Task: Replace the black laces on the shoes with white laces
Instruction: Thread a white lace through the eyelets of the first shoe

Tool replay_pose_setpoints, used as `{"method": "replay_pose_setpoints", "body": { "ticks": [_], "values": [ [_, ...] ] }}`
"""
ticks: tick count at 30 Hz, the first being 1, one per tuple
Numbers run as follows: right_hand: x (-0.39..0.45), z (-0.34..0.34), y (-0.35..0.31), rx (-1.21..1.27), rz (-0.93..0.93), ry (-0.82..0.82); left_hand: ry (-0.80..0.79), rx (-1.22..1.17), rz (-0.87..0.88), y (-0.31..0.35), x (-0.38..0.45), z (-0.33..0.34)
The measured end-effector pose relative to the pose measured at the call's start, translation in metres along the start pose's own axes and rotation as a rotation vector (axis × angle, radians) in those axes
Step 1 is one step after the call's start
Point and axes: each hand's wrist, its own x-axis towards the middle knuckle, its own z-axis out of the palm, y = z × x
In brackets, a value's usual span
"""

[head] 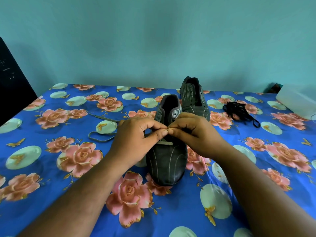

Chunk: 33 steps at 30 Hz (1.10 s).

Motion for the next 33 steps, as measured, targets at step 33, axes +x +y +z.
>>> {"method": "replay_pose_setpoints", "body": {
  "ticks": [33],
  "values": [
    [-0.004,-0.007,0.013,-0.236,-0.040,-0.013,0.056,0.442,-0.040,0.008,-0.007,0.011]
  ]
}}
